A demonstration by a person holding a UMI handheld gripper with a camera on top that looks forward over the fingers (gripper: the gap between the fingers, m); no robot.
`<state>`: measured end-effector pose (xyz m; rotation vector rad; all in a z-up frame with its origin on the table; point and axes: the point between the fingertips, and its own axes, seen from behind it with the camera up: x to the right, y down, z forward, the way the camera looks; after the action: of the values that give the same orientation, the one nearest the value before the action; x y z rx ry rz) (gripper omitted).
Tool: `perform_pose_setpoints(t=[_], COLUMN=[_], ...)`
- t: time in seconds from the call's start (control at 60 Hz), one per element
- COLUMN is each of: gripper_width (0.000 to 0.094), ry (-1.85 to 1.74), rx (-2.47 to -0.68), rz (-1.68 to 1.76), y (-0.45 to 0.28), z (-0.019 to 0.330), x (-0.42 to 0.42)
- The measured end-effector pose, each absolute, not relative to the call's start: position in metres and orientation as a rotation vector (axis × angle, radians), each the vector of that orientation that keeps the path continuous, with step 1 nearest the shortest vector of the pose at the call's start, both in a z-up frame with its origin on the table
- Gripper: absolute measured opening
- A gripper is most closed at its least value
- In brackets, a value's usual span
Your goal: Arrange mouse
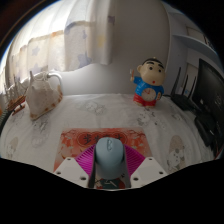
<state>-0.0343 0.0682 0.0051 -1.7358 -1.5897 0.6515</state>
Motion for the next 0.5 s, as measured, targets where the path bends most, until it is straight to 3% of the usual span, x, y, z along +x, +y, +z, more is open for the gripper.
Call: perform_pose_setpoints(t=[0.133,0.183,0.233,0.5], gripper_width=[0.0477,0.0618,0.0853,0.0846], ry=[-1.648,-1.647,-1.624,-1.65], rx=[-1.805,-1.821,-1.823,-1.915], rz=[0.694,0.678,0.656,0.553], y=[0.064,0.068,0.071,0.027], z=[-0.013,-0.01,0.001,0.123], x=[-0.026,-0.021,-0.016,0.102])
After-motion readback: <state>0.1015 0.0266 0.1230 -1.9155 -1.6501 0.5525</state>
